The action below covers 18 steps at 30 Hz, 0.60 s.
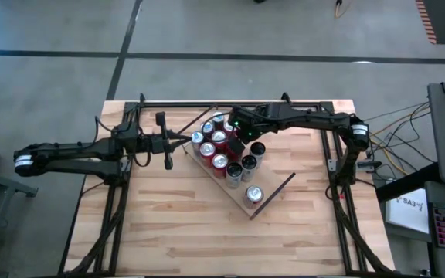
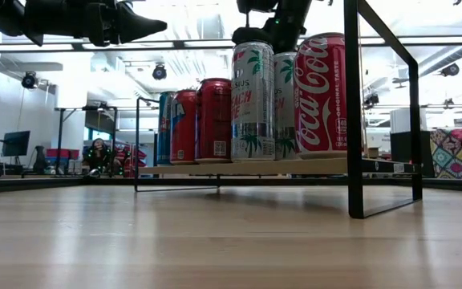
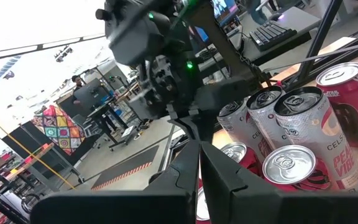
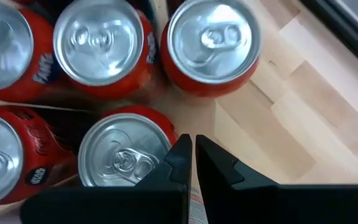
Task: Place canned beverage on shelf
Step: Put the red soda can on the shelf aligned with the red soda can on the shelf
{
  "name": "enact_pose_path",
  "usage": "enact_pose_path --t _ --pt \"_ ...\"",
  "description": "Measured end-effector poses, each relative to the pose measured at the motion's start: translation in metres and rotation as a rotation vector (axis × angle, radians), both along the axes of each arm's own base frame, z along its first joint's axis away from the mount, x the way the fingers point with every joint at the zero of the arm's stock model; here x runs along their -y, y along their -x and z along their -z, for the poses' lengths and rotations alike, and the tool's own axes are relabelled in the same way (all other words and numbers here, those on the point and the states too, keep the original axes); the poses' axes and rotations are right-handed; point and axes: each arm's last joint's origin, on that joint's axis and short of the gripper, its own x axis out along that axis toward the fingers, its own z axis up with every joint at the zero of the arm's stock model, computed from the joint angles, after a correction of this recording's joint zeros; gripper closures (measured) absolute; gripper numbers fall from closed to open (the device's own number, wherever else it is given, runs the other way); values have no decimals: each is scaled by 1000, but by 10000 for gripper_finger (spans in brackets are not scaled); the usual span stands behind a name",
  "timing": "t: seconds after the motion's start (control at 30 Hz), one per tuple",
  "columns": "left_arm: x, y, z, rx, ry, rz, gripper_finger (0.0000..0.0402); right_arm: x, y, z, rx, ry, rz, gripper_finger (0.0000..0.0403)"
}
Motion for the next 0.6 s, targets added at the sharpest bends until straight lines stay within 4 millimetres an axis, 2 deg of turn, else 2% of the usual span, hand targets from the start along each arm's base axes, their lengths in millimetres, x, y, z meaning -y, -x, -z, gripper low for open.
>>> enact_pose_path --t 0.13,0.6 --pt "0 0 0 0 0 0 402 -1 0 6 -15 -4 -5 390" --pt "0 0 0 0 0 0 402 -9 -6 5 35 -22 -44 390"
